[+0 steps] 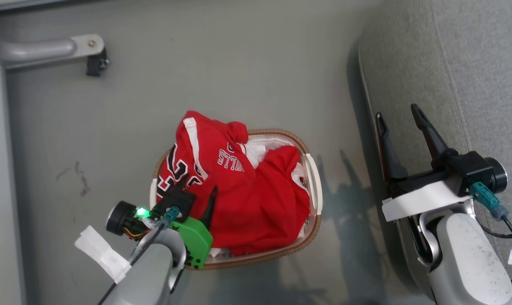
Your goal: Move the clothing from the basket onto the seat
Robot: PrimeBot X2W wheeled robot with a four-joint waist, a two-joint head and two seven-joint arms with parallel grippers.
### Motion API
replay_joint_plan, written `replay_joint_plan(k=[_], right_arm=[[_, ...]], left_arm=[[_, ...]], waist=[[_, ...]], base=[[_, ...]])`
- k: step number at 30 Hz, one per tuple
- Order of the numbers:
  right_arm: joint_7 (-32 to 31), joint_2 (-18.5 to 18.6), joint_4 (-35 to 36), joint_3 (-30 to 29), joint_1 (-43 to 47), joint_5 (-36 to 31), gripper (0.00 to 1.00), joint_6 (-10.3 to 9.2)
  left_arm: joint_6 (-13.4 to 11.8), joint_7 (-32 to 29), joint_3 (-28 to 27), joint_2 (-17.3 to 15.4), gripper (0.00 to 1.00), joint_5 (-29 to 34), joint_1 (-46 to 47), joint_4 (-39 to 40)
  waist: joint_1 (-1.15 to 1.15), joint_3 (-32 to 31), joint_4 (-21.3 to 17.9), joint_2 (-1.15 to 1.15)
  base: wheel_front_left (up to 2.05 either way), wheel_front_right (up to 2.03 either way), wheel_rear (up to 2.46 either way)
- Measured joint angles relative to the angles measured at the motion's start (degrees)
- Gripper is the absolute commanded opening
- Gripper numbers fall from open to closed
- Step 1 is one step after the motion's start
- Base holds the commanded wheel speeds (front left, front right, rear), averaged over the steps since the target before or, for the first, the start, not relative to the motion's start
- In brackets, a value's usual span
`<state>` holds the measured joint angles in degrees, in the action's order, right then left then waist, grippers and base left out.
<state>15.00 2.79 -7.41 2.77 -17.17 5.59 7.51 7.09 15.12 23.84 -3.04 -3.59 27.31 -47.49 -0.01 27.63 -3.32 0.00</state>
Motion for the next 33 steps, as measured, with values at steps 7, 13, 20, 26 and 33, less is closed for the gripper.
replay_joint_plan(k=[7,13,20,26,33], right_arm=[[0.00,0.02,1.18,1.07,-2.27,2.38,1.00,0.00],[0.00,0.02,1.77,1.74,-3.21,3.50,1.00,0.00],[0.00,0.02,1.80,2.37,-4.42,4.22,1.00,0.00],[0.00,0.01,1.27,2.69,-4.64,4.56,1.00,0.00],[0.00,0.00,0.22,2.13,-4.53,4.52,1.00,0.00]], left_arm=[[0.15,0.00,0.52,-1.54,1.00,0.00,5.34,-8.06],[0.22,0.00,0.49,-2.57,1.00,-0.33,8.07,-10.81],[0.27,0.00,1.36,-2.75,1.00,-0.98,10.80,-15.19],[0.29,0.00,2.48,-1.82,0.00,-2.60,11.41,-15.39],[0.30,0.00,3.91,-2.09,0.00,-4.35,9.93,-10.20]], waist=[[0.00,6.54,-3.18,0.00],[0.00,10.84,-5.67,0.00],[0.00,14.40,-7.87,0.00],[0.00,15.32,-8.76,0.00],[0.00,13.30,-8.15,0.00]], base=[[0.00,0.00,0.00],[0.00,0.00,0.00],[0.00,0.00,0.00],[0.00,0.00,0.00],[0.00,0.00,0.00]])
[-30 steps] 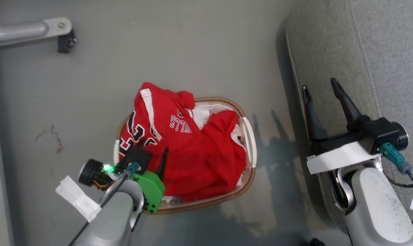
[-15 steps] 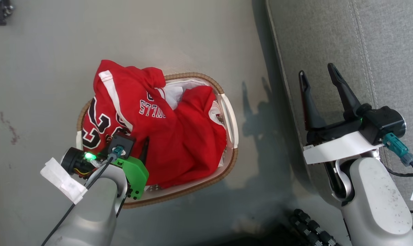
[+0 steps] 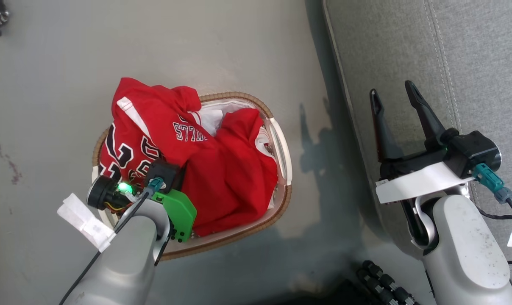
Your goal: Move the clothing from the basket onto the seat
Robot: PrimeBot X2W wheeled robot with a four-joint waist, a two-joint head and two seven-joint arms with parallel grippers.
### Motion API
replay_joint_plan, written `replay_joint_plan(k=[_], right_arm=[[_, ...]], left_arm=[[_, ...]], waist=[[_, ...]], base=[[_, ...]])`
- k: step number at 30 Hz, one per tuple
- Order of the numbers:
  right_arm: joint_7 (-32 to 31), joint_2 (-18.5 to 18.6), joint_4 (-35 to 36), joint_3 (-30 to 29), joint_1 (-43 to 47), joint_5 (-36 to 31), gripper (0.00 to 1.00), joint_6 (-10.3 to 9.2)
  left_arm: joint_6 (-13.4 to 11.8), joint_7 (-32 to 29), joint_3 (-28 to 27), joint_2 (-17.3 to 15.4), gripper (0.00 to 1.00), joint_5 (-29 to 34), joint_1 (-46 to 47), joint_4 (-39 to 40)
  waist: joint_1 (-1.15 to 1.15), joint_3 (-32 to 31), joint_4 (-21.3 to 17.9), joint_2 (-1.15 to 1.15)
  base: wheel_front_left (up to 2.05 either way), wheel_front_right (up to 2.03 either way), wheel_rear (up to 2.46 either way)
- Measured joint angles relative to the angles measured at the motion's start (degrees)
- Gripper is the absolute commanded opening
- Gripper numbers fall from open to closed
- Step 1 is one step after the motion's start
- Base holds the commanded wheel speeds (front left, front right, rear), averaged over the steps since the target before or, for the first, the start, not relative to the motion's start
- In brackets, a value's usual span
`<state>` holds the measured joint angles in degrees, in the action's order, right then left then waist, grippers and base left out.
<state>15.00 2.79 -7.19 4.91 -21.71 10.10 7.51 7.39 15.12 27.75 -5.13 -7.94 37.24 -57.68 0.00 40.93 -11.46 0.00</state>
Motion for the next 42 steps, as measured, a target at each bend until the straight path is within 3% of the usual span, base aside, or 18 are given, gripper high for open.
replay_joint_plan(k=[17,27,35,42], right_arm=[[0.00,-0.03,-2.43,-3.36,5.27,-4.17,1.00,0.00],[-0.01,-0.03,-4.23,-3.96,11.62,-5.65,1.00,0.00],[0.00,-0.03,-4.43,-3.13,14.08,-6.20,1.00,0.00],[0.00,-0.03,-4.54,-1.57,14.68,-6.76,1.00,0.00]], left_arm=[[0.09,-0.01,-1.07,-4.47,0.00,0.92,-5.54,19.83],[0.10,-0.01,2.29,-7.70,0.00,2.01,-4.24,29.40],[0.10,-0.01,6.33,-11.04,0.00,1.86,3.38,31.25],[0.10,-0.01,9.09,-11.22,0.00,0.30,10.27,28.86]], waist=[[0.00,-12.04,3.75,0.00],[0.01,-23.10,6.01,0.00],[0.01,-31.97,7.13,0.00],[0.01,-37.81,7.16,0.00]], base=[[0.00,0.00,0.00],[0.00,0.00,0.00],[0.00,0.00,0.00],[0.00,0.00,0.00]])
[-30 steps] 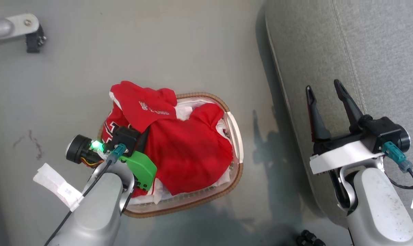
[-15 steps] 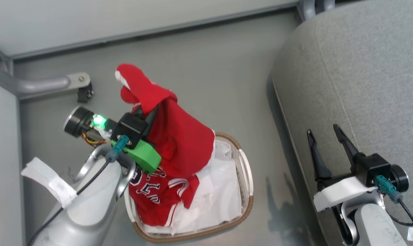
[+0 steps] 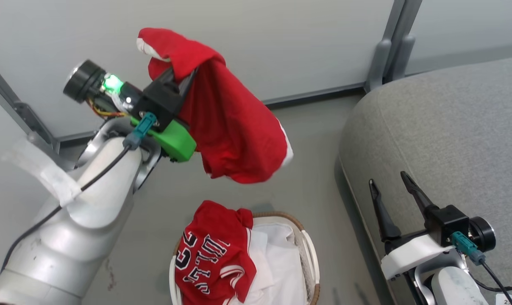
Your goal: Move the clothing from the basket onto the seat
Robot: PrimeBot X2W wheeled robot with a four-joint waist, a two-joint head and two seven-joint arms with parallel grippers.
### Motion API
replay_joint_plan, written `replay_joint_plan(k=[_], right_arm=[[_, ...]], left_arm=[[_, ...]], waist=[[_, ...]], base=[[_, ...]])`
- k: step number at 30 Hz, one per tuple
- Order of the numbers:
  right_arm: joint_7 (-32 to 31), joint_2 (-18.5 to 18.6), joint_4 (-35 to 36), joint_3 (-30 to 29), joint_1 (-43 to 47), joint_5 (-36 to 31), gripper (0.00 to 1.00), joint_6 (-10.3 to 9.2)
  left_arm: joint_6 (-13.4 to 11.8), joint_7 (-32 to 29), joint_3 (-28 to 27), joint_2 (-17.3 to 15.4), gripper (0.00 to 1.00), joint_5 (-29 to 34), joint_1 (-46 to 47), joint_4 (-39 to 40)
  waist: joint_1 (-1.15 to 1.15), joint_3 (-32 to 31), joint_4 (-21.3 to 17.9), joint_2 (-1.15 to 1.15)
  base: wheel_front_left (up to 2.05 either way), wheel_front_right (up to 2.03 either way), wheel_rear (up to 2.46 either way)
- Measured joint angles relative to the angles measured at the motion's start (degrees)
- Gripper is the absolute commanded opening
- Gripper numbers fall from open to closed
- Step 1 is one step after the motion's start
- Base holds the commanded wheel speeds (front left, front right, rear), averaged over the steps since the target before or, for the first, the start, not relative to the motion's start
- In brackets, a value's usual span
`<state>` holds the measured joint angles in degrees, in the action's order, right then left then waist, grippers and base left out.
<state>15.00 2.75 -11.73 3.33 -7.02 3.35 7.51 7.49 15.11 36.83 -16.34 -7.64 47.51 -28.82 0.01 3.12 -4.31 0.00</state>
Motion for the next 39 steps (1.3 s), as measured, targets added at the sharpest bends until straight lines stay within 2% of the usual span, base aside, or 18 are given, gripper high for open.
replay_joint_plan(k=[8,17,23,31,39], right_arm=[[0.00,0.02,0.71,3.37,-0.76,0.07,1.00,0.00],[0.00,0.01,3.94,12.82,-5.05,3.19,1.00,0.00],[0.00,-0.01,2.83,17.39,-10.33,4.32,1.00,0.01],[0.00,0.01,-3.64,17.60,-17.73,4.48,1.00,0.01],[0.01,0.02,-8.60,13.28,-21.12,-2.58,1.00,0.01]], left_arm=[[0.00,-0.36,4.00,2.23,0.00,-2.67,7.39,-3.08],[0.00,-0.77,6.77,4.87,0.00,-4.34,11.18,-4.69],[0.00,-0.91,7.88,6.49,0.00,-4.95,12.66,-5.83],[-0.03,-0.92,9.23,9.93,0.00,-5.45,14.66,-7.79],[-0.02,-0.85,11.41,12.00,0.00,-6.57,15.54,-7.71]], waist=[[0.00,-3.28,-0.51,0.00],[0.00,-4.00,0.39,0.00],[0.00,-3.64,1.14,0.00],[0.00,-2.74,2.53,0.00],[0.00,-2.30,4.53,0.00]], base=[[0.00,0.00,0.00],[0.00,0.00,0.00],[0.00,0.00,0.00],[0.00,0.00,0.00],[0.00,0.00,0.00]])
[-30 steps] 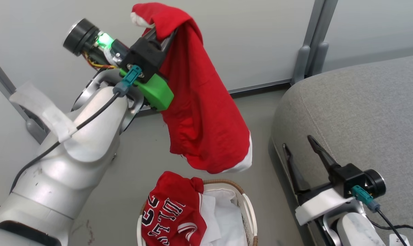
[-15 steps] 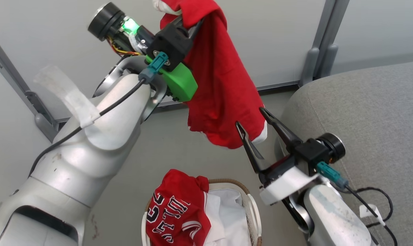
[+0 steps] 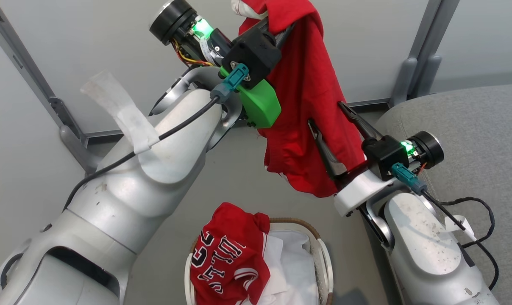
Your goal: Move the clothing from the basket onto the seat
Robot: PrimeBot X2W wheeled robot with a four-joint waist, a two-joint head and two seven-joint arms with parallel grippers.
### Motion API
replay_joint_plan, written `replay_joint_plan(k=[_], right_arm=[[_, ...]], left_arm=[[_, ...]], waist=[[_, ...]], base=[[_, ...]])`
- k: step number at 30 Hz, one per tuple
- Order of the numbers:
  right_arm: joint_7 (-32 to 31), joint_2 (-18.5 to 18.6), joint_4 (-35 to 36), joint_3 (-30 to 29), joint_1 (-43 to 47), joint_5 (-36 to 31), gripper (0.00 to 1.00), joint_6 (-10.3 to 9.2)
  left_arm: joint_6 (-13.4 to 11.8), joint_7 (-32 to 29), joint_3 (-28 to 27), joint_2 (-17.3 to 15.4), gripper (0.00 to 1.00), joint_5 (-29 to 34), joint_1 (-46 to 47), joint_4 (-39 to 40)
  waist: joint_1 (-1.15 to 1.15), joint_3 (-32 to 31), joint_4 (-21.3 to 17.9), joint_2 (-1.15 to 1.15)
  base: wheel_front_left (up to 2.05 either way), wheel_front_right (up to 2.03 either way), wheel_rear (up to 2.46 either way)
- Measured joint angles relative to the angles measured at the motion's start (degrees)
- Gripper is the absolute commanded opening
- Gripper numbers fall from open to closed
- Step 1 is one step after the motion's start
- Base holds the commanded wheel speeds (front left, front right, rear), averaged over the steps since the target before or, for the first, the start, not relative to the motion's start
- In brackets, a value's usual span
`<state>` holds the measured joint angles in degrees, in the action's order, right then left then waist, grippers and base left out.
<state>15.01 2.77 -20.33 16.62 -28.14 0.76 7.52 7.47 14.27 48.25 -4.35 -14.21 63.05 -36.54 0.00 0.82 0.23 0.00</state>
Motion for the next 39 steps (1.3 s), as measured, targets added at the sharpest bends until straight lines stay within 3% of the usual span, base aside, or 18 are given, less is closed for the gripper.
replay_joint_plan(k=[9,11,12,14,26,27,28,29,30,31,39], right_arm=[[0.00,0.01,-8.68,-0.37,-3.92,0.26,1.00,-0.01],[0.00,0.00,-10.98,0.55,-5.32,0.90,0.44,0.00],[0.00,-0.04,-12.03,0.86,-6.06,1.29,0.35,0.00],[0.00,-0.02,-13.73,1.10,-7.53,1.49,0.00,0.00],[0.00,-0.01,-14.34,1.24,-8.88,2.43,0.00,0.00],[0.00,-0.01,-14.22,1.07,-8.87,2.43,0.00,0.00],[-0.01,-0.01,-14.07,0.86,-8.86,2.44,0.00,0.00],[0.00,-0.01,-13.92,0.64,-8.85,2.44,0.00,0.00],[-0.01,-0.01,-13.76,0.32,-8.84,2.44,0.00,0.00],[-0.01,-0.01,-13.58,0.00,-8.83,2.44,0.00,0.00],[0.00,-0.01,-11.95,-3.32,-8.75,1.63,0.00,0.00]], left_arm=[[0.00,0.18,1.89,0.10,0.00,-1.83,-0.01,3.10],[0.00,0.18,2.05,-0.02,0.00,-2.05,-0.01,3.68],[0.00,0.19,2.10,-0.12,0.00,-2.36,-0.02,4.03],[0.00,0.25,2.11,-0.34,0.00,-2.56,-0.09,4.44],[-0.97,0.43,0.37,-3.18,0.00,-5.08,-2.89,3.11],[-0.99,0.44,0.07,-3.44,0.12,-5.56,-3.31,2.96],[-1.01,0.49,-0.32,-3.65,0.35,-6.11,-3.81,2.88],[-1.02,0.51,-0.59,-3.74,0.50,-6.47,-4.26,2.86],[-1.02,0.52,-0.82,-3.81,0.83,-6.77,-4.90,2.82],[-1.02,0.57,-1.07,-3.89,1.00,-7.06,-5.69,2.75],[-1.41,0.78,-5.41,-4.69,1.00,-9.10,-14.20,5.64]], waist=[[0.00,-0.07,1.32,0.00],[0.00,-0.15,1.50,0.00],[0.00,-0.18,1.58,0.00],[0.00,-0.20,1.65,0.00],[0.00,0.14,0.88,0.00],[0.00,0.23,0.81,0.00],[0.00,0.34,0.75,0.00],[0.00,0.42,0.71,0.00],[0.00,0.53,0.68,0.00],[0.00,0.64,0.65,0.00],[0.00,1.50,0.45,0.00]], base=[[0.00,0.00,0.00],[0.00,0.00,0.00],[0.00,0.00,0.00],[0.00,0.00,0.00],[0.00,0.00,0.00],[0.00,0.00,0.00],[0.00,0.00,0.00],[0.00,0.00,0.00],[0.00,0.00,0.00],[0.00,0.00,0.00],[0.00,0.00,0.00]])
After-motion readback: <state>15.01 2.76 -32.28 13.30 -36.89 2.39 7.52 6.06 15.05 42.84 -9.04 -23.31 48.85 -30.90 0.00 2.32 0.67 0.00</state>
